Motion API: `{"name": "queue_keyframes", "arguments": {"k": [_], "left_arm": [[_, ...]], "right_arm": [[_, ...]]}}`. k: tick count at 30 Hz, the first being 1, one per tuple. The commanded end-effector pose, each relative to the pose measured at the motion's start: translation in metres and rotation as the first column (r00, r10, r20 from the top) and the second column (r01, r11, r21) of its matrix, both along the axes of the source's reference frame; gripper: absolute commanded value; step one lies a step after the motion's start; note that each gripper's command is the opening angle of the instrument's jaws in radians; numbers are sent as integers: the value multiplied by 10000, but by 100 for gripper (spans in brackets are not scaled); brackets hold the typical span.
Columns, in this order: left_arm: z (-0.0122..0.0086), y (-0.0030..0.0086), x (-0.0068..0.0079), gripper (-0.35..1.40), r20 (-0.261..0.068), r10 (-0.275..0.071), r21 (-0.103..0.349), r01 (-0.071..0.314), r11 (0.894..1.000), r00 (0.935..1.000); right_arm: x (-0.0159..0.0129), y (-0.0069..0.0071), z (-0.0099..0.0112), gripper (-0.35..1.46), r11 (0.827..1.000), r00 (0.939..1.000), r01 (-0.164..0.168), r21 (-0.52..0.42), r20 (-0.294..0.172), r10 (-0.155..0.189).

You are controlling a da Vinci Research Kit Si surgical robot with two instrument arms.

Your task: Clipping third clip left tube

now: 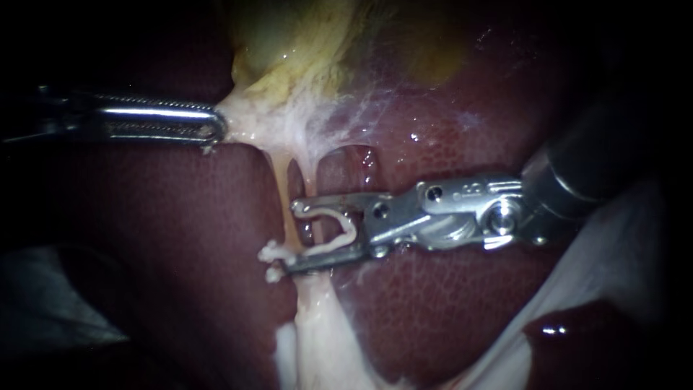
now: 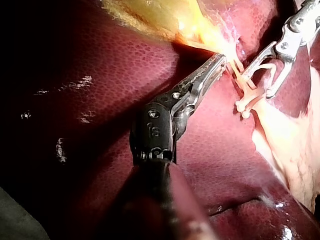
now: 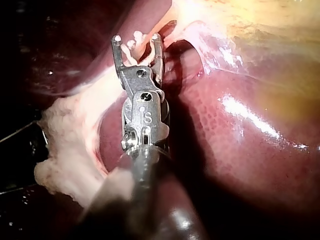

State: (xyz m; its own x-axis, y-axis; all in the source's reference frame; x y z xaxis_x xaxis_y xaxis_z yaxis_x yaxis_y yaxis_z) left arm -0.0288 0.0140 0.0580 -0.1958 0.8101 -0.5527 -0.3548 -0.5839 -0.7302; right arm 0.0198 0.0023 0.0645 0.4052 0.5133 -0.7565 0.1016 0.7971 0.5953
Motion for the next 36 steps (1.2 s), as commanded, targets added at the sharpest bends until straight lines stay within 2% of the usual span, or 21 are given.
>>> {"name": "queue_keyframes", "arguments": {"k": [1,6,11,17,23,28,32,36], "left_arm": [[0,0,0,-35,0,0,0,0,10000,10000],[0,0,0,-35,0,0,0,0,10000,10000],[0,0,0,-35,-1,-1,0,1,10000,10000],[0,0,-1,-35,-1,-2,0,2,10000,10000],[0,0,-1,-35,-2,-3,0,3,10000,10000],[0,0,-1,-35,-2,-3,0,3,10000,10000],[0,0,-1,-35,-2,-3,0,3,10000,10000],[0,0,-1,-35,-2,-4,0,4,10000,10000]], "right_arm": [[-2,0,5,50,10000,10000,19,22,-13,-19],[-3,4,20,50,9998,9998,-24,191,-189,28],[-2,10,28,49,9991,9969,83,428,-786,-49],[16,14,31,48,9958,9888,296,861,-1485,-165],[31,17,31,46,9908,9771,481,1266,-2118,-204],[35,18,17,45,9895,9669,457,1372,-2549,-94],[32,24,-6,44,9888,9677,356,1452,-2521,22],[29,34,-28,41,9884,9710,63,1518,-2371,302]]}}
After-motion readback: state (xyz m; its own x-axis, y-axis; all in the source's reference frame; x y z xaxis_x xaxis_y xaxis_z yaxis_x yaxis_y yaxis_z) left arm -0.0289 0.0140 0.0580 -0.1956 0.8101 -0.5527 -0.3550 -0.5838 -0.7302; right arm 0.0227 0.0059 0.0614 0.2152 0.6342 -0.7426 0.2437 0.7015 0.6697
